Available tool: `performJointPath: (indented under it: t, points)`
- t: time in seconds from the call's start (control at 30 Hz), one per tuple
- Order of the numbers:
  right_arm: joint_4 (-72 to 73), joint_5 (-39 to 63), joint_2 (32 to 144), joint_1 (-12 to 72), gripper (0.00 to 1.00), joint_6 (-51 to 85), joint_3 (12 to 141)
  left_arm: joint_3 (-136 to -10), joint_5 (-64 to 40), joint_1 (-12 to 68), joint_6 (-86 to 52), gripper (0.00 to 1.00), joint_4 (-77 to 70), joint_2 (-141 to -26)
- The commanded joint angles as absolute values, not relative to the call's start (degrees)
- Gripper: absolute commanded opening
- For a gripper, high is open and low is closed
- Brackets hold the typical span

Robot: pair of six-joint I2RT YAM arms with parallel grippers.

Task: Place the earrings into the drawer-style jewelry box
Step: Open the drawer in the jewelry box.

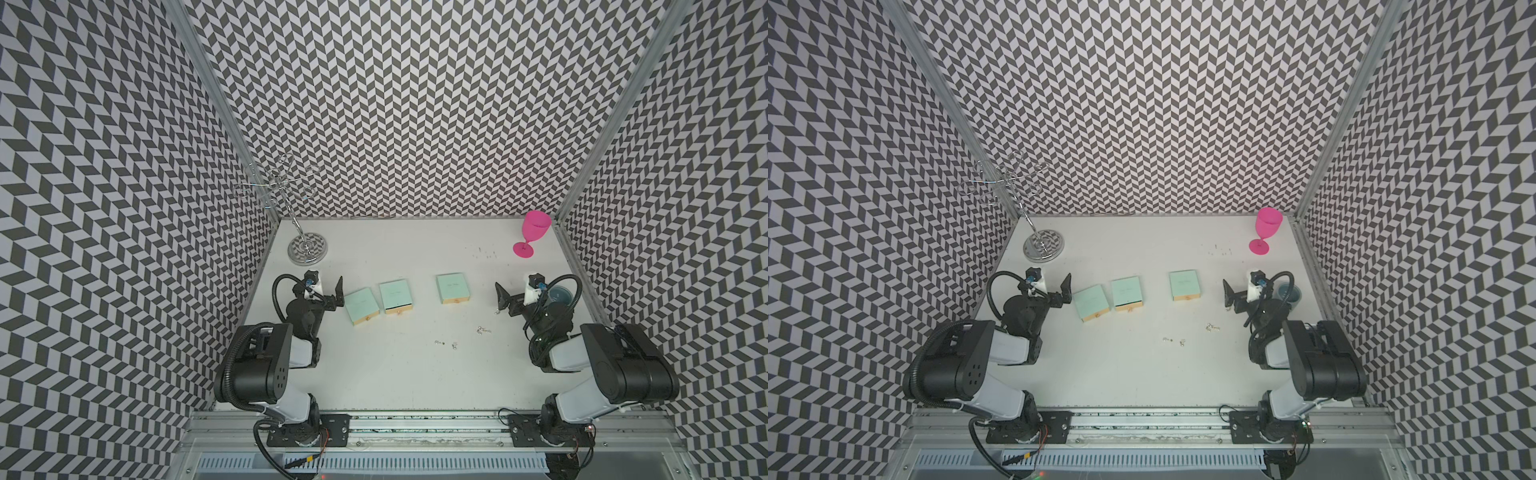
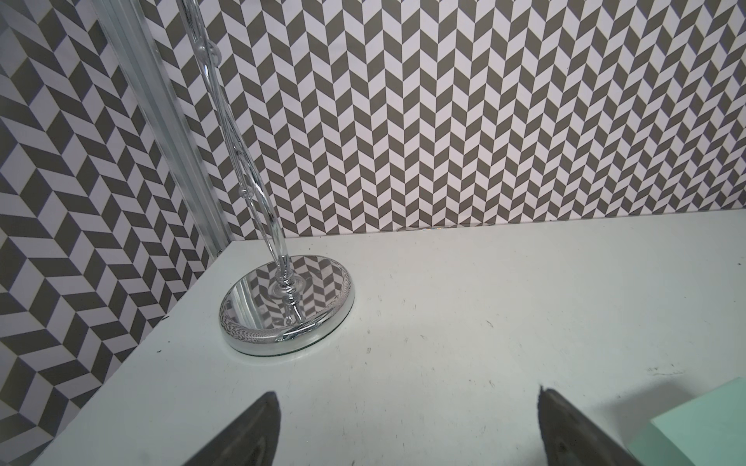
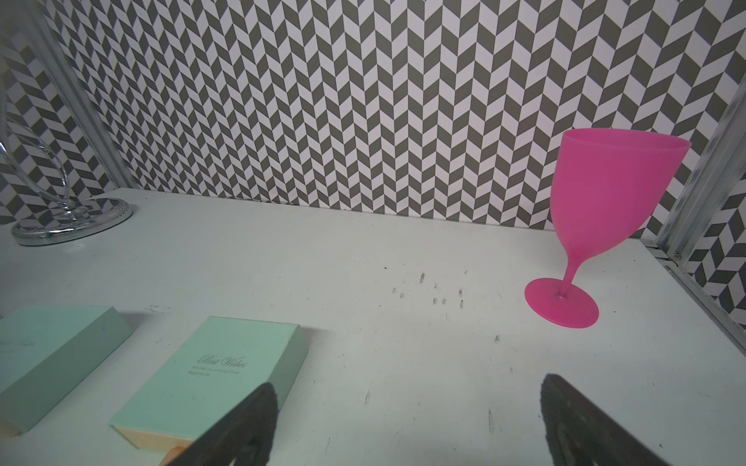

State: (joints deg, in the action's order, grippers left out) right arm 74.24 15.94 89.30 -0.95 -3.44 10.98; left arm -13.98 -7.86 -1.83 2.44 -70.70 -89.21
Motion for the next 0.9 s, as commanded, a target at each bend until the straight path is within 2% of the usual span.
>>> performJointPath:
  t: [0.0,0.23,0.37,0.43,0.53,0.63,0.87]
  points:
    - [78.76,16.37,89.85,-1.32,0.99,-3.59,11.76,-14.77,-8.36,-1.41,1.58,1.0,-72.6,-89.56]
    - [78.4,16.14,89.69,-1.19,0.99,-3.91,11.88,-14.68,-7.56,-1.01,1.93,0.99,-72.77,-89.57]
    - [75.85,7.75,88.09,1.46,0.99,-4.27,12.29,-14.42,-7.1,-0.73,2.01,0.99,-72.69,-89.21]
    - [65.22,5.82,85.77,1.81,0.99,-4.03,18.01,-14.78,-6.57,0.09,3.26,0.99,-71.76,-88.17]
    - [36.7,2.52,83.75,3.25,0.99,-6.37,31.5,-16.93,-2.9,2.51,4.83,1.0,-65.17,-85.06]
    - [28.76,5.23,80.76,3.87,0.99,-6.47,35.14,-19.69,-2.51,3.41,5.57,0.99,-58.23,-82.1]
    - [12.44,13.64,74.22,4.11,0.99,3.07,41.76,-25.19,-6.37,3.36,9.74,0.99,-45.43,-73.94]
